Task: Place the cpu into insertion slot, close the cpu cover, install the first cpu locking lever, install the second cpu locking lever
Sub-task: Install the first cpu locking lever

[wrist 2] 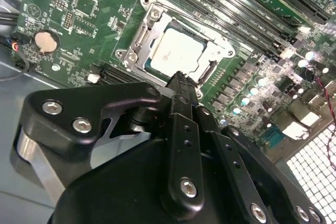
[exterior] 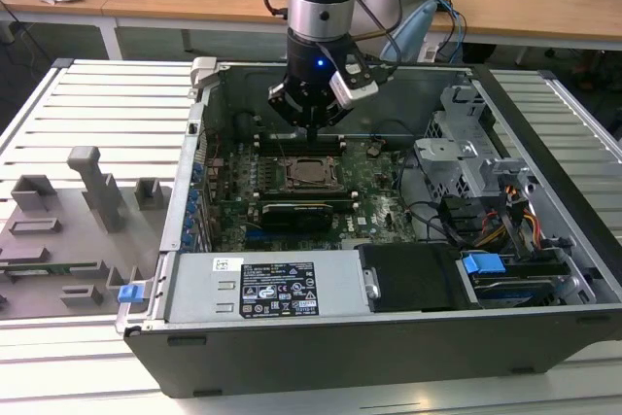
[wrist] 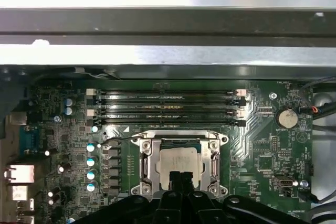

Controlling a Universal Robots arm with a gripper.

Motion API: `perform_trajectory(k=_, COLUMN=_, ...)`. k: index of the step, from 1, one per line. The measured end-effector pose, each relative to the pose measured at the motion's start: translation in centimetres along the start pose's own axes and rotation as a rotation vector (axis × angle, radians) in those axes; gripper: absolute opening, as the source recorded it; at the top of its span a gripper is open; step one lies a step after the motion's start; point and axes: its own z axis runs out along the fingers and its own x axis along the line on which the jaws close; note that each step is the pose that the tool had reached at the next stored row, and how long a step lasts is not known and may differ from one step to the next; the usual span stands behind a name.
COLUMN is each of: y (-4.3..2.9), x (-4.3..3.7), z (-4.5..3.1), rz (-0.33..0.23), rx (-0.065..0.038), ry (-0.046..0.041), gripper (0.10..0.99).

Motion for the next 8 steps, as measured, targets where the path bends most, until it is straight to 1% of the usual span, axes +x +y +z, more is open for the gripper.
perform_trajectory(k=1, y=0.0, x=0.15, z=0.0, rz=0.0, rx=0.0, ry=-0.0001, gripper=0.102)
perform_trajectory(k=2, y=0.0, x=0.55, z=-0.01, rz=0.0, rx=0.0, ry=-0.0004, gripper=0.102)
perform_trajectory(k=4, y=0.0, x=0.98, z=-0.01, rz=0.0, rx=0.0, ry=-0.001, gripper=0.102)
perform_trajectory(k=5, y=0.0, x=1.51, z=-0.02, rz=0.0, rx=0.0, ry=-0.0018, gripper=0.102)
perform_trajectory(k=8, y=-0.01, x=2.48, z=-0.04, rz=0.0, rx=0.0, ry=-0.0037, gripper=0.102)
